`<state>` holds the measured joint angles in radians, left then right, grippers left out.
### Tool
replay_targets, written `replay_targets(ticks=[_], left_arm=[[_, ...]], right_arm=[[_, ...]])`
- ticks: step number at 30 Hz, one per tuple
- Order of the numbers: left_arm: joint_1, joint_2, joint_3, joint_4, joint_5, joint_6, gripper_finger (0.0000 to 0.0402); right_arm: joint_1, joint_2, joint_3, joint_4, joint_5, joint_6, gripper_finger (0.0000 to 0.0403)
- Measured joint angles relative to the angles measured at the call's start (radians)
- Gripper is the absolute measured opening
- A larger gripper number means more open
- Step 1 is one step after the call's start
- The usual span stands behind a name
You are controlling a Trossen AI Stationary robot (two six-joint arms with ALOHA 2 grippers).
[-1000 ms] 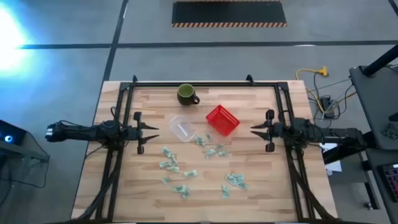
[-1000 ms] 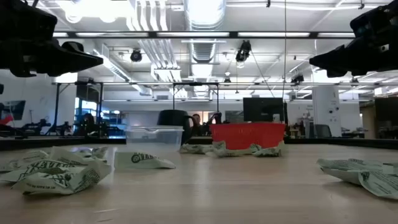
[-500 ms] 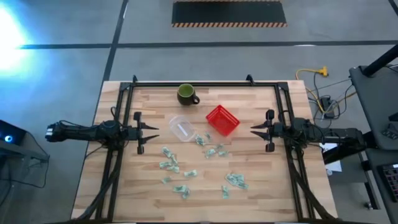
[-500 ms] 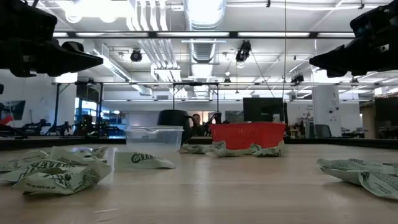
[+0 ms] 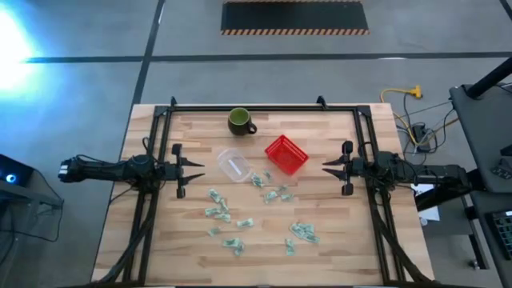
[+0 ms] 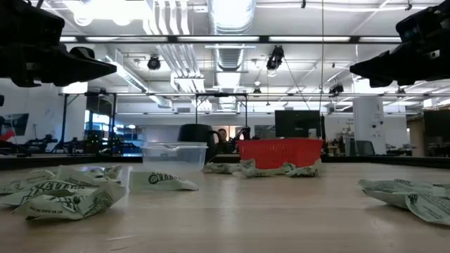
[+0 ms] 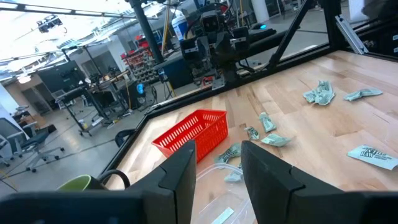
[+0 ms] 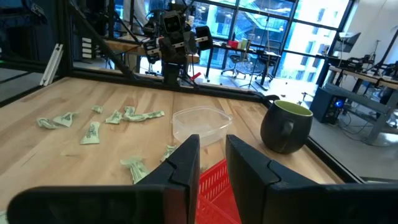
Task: Pick and place items into bin
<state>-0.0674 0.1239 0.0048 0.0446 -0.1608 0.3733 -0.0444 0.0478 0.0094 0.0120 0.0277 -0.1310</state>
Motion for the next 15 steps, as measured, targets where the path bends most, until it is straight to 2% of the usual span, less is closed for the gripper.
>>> replay_targets(ticks=[15], left_arm=[[0.0, 0.0, 0.0, 0.0, 0.0, 0.0, 0.0111]], right_arm=[[0.0, 0.0, 0.0, 0.0, 0.0, -0.01, 0.0068]])
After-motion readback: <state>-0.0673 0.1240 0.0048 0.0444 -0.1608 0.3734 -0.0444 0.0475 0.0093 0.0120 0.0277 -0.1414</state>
